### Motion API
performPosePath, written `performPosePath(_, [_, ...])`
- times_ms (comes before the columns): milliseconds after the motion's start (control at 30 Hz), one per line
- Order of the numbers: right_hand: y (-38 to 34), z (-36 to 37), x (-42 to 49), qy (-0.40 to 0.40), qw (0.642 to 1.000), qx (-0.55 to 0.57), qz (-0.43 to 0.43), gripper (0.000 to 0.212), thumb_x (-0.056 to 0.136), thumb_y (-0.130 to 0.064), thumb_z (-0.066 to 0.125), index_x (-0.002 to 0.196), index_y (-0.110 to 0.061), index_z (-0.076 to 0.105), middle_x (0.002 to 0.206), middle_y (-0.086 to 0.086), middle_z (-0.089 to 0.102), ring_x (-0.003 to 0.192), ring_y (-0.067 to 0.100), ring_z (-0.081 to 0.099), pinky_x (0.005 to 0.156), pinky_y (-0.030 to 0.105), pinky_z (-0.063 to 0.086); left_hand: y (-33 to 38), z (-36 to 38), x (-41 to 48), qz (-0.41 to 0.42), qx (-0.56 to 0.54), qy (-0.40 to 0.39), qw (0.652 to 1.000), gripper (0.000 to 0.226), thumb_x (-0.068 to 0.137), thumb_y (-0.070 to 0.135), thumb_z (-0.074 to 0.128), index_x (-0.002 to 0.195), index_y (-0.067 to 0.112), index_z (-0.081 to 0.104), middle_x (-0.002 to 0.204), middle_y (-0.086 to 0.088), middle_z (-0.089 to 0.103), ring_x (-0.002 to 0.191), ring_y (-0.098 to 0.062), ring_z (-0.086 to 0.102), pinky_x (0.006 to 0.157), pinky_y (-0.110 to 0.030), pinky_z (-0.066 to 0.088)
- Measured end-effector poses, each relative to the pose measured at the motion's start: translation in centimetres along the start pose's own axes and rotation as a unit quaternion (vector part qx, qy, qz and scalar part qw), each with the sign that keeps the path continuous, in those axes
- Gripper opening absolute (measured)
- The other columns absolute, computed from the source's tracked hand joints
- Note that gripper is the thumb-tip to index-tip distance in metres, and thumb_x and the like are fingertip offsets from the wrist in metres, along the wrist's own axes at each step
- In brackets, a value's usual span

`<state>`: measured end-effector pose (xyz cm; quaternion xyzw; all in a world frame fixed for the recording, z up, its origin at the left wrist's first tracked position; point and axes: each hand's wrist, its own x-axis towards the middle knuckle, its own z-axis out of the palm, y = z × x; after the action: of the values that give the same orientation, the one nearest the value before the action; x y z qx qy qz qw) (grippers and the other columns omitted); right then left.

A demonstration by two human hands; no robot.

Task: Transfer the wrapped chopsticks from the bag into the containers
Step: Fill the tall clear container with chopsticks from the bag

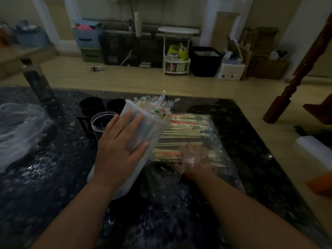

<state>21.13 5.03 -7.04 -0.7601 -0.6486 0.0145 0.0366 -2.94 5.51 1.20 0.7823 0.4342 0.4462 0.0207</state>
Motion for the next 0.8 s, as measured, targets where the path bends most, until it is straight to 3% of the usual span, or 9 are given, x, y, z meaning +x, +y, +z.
performPosePath(100, [-0.3,-0.2,-2.4,0.034,0.999,-0.003,-0.003,0.061,0.072,-0.079,0.044,0.111,-0.034,0.061,0.114,-0.004,0.054,0.106,0.027,0.05,0.094,0.044,0.036,0.2,-0.1,0.1,0.009,-0.005,0.01,1.0,0.062,0.087,0.048,0.054,0.143,0.024,0.045,0.148,0.011,0.033,0.141,-0.025,0.03,0.115,-0.043,0.028])
performPosePath(267, [-0.4,-0.8,-6.5,-0.006,0.999,0.032,-0.009,0.082,0.065,-0.08,0.016,0.124,-0.034,0.049,0.125,-0.006,0.044,0.118,0.022,0.038,0.104,0.039,0.021,0.5,-0.7,0.0,-0.002,-0.022,0.003,1.0,0.065,0.085,0.05,0.057,0.143,0.026,0.044,0.152,-0.001,0.034,0.139,-0.027,0.032,0.11,-0.053,0.034])
performPosePath(333, [-0.2,-0.9,-7.2,-0.031,0.998,0.049,-0.011,0.083,0.071,-0.082,0.023,0.135,-0.033,0.041,0.138,-0.004,0.042,0.131,0.023,0.033,0.113,0.04,0.017,0.9,-1.1,0.0,-0.051,-0.026,-0.014,0.998,0.074,0.081,0.055,0.063,0.147,0.034,0.036,0.158,-0.001,0.026,0.142,-0.026,0.028,0.11,-0.052,0.034])
performPosePath(433, [0.0,-1.6,-8.1,-0.099,0.993,0.067,0.005,0.086,0.086,-0.074,0.037,0.153,-0.026,0.016,0.161,-0.005,0.01,0.149,0.026,0.003,0.12,0.041,-0.003,1.5,-1.7,0.2,-0.15,-0.052,-0.059,0.985,0.1,0.072,0.054,0.077,0.151,0.042,0.017,0.161,0.005,0.016,0.145,-0.02,0.023,0.111,-0.049,0.031])
performPosePath(533, [-0.2,-2.4,-9.3,-0.064,0.995,0.079,-0.009,0.059,0.094,-0.051,0.052,0.147,-0.037,0.031,0.156,-0.003,0.022,0.148,0.031,0.011,0.121,0.044,0.012,1.6,-1.9,0.4,-0.158,-0.071,-0.067,0.983,0.106,0.068,0.049,0.081,0.152,0.037,0.017,0.155,0.004,0.03,0.139,-0.021,0.033,0.109,-0.047,0.036])
performPosePath(633, [-0.5,-2.8,-9.8,-0.161,0.983,0.086,0.019,0.053,0.103,-0.041,0.038,0.152,-0.042,0.018,0.158,-0.002,0.026,0.148,0.031,0.02,0.118,0.045,0.02,1.7,-2.1,0.5,-0.167,-0.077,-0.071,0.98,0.106,0.066,0.047,0.084,0.151,0.035,0.022,0.152,0.004,0.033,0.135,-0.02,0.036,0.107,-0.043,0.037])
performPosePath(700, [-0.7,-2.7,-10.0,-0.172,0.983,0.067,0.016,0.053,0.105,-0.033,0.033,0.154,-0.037,0.014,0.159,-0.001,0.025,0.147,0.031,0.022,0.117,0.044,0.022,1.7,-2.3,0.4,-0.159,-0.084,-0.063,0.982,0.104,0.064,0.045,0.086,0.15,0.034,0.027,0.15,0.005,0.036,0.132,-0.016,0.038,0.105,-0.04,0.038])
performPosePath(800, [-1.0,-2.8,-10.2,-0.162,0.984,0.069,0.026,0.046,0.103,-0.026,0.037,0.148,-0.028,0.033,0.147,0.008,0.045,0.131,0.035,0.046,0.106,0.042,0.036,2.0,-2.9,0.2,-0.142,-0.097,-0.052,0.984,0.105,0.062,0.04,0.089,0.149,0.034,0.031,0.145,0.013,0.039,0.125,-0.001,0.035,0.101,-0.03,0.036])
